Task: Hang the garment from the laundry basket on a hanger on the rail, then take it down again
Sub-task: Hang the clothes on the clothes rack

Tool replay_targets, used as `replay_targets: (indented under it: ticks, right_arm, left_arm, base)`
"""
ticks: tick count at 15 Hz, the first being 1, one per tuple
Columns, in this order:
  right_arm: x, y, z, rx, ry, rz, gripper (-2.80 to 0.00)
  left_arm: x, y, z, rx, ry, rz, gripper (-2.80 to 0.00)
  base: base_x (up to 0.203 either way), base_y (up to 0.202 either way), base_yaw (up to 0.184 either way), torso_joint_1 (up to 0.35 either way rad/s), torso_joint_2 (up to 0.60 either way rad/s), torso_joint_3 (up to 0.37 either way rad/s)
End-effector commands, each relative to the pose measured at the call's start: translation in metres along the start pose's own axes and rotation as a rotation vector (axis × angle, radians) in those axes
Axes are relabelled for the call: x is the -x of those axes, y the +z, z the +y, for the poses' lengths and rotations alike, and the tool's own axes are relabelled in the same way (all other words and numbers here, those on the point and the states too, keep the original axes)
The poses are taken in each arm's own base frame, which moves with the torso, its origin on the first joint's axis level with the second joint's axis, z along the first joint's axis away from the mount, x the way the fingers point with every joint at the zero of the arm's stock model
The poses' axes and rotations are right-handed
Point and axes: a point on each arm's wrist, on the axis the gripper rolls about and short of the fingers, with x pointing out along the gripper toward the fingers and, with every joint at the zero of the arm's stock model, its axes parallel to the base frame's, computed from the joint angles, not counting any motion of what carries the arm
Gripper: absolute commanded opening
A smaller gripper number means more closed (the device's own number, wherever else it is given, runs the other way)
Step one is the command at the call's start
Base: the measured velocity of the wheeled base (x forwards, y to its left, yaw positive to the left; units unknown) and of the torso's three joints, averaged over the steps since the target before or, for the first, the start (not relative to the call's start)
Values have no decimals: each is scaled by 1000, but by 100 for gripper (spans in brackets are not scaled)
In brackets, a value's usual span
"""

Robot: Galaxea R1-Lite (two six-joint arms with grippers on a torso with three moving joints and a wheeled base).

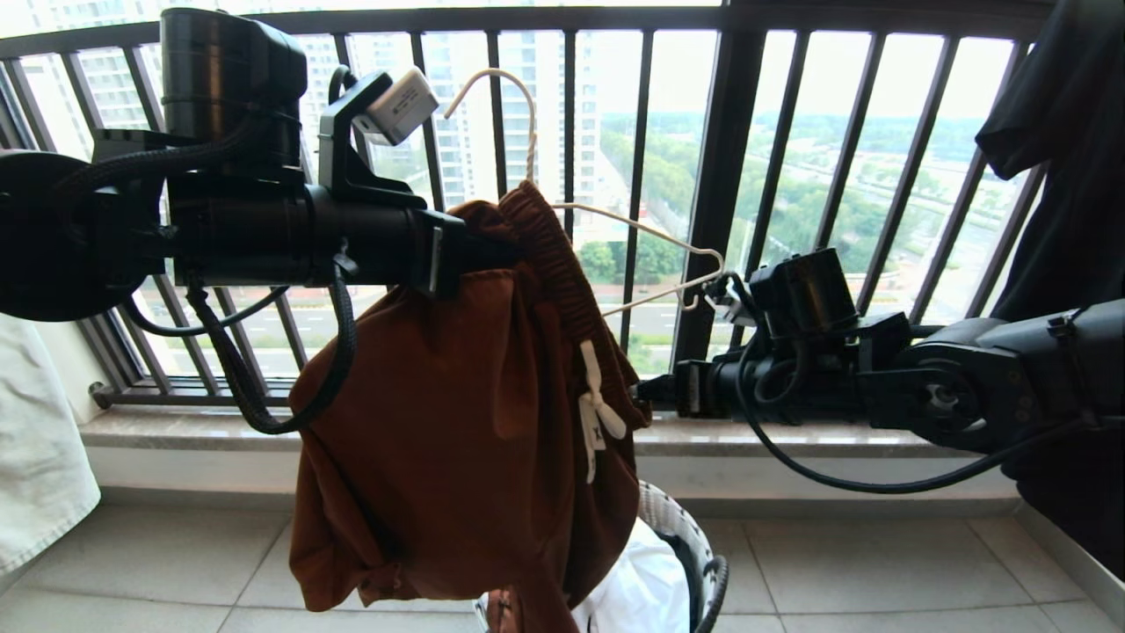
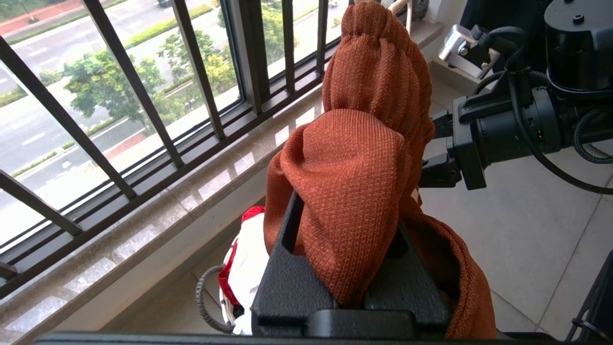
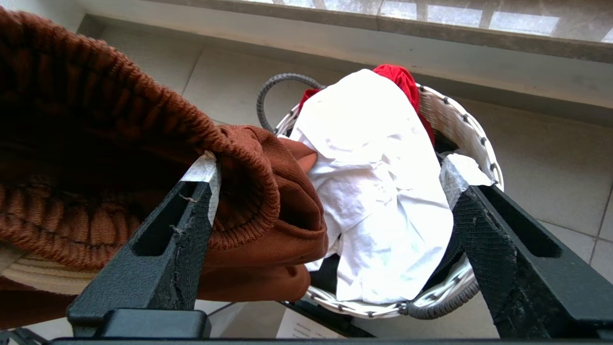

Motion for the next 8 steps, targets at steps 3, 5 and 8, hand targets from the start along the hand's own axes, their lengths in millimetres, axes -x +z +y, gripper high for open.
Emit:
replay_targets:
  ticks: [3, 5, 8]
  right_arm:
    - [-8, 0, -1, -7, 13, -21, 0]
    - [-13, -3, -2, -8, 10, -8, 0]
    - [-13, -9, 4, -1, 44, 16, 0]
  left_arm:
    - [-2, -1, 0, 1, -4, 4, -280]
    - [-2, -1, 0, 1, -4, 4, -280]
    - [-2, -1, 0, 1, -6, 5, -280]
  base:
    - [0, 0, 0, 0, 0, 0]
    - [0, 0, 0, 0, 0, 0]
    - [0, 0, 0, 0, 0, 0]
